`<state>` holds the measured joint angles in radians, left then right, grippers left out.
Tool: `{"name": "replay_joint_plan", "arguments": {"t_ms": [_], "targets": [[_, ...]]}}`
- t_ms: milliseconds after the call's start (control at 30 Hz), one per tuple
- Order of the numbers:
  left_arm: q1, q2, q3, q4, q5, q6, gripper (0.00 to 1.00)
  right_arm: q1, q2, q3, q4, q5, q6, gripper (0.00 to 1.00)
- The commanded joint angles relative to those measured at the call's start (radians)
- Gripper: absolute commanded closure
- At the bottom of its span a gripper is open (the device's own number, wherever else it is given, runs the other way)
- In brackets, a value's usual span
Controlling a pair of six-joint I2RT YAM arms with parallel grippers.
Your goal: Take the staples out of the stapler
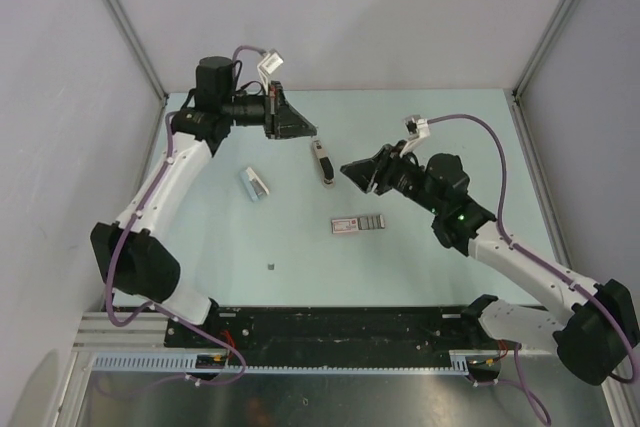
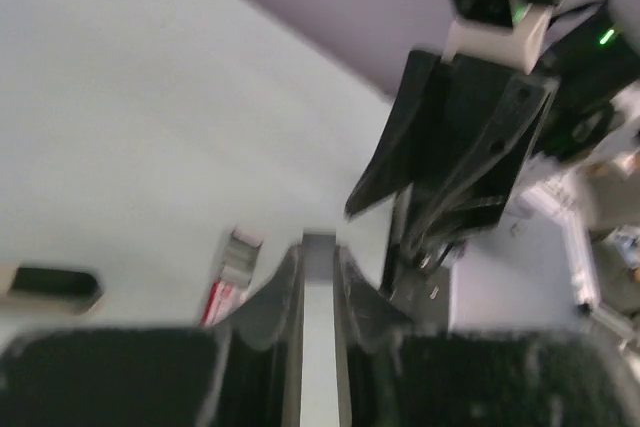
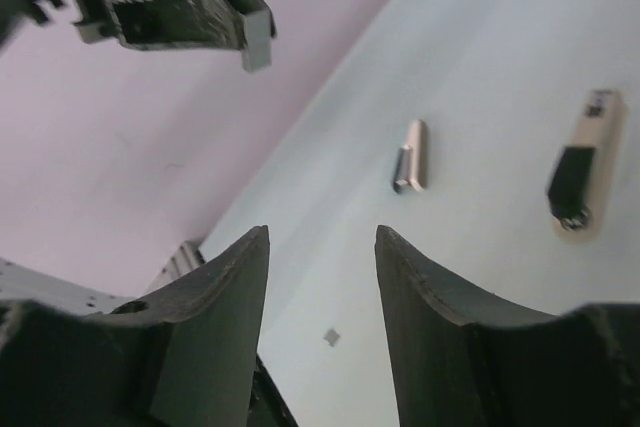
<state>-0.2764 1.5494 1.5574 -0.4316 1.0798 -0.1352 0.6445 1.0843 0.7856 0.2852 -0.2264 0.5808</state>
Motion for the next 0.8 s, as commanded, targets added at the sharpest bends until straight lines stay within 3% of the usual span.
{"name": "replay_joint_plan", "arguments": {"t_ms": [0, 100, 233, 433, 767], "targets": [[0.019, -0.081, -0.039, 0.239, 0.167, -0.358, 1.0, 0.001, 0.032, 0.067, 0.235, -0.105, 0.086, 0.47], [0.02, -0.105, -0.092, 0.394, 0.176, -0.513, 1.0, 0.018, 0.054, 0.09, 0.287, -0.102, 0.093, 0.45], [0.029, -0.141, -0.232, 0.743, 0.178, -0.806, 1.0, 0.036, 0.068, 0.1, 0.34, -0.099, 0.09, 0.37], [0.029, -0.167, -0.286, 0.794, 0.161, -0.839, 1.0, 0.028, 0.101, 0.104, 0.457, -0.131, 0.158, 0.37], [0.022, -0.186, -0.316, 0.818, 0.151, -0.859, 1.0, 0.031, 0.157, 0.131, 0.514, -0.133, 0.205, 0.37]]}}
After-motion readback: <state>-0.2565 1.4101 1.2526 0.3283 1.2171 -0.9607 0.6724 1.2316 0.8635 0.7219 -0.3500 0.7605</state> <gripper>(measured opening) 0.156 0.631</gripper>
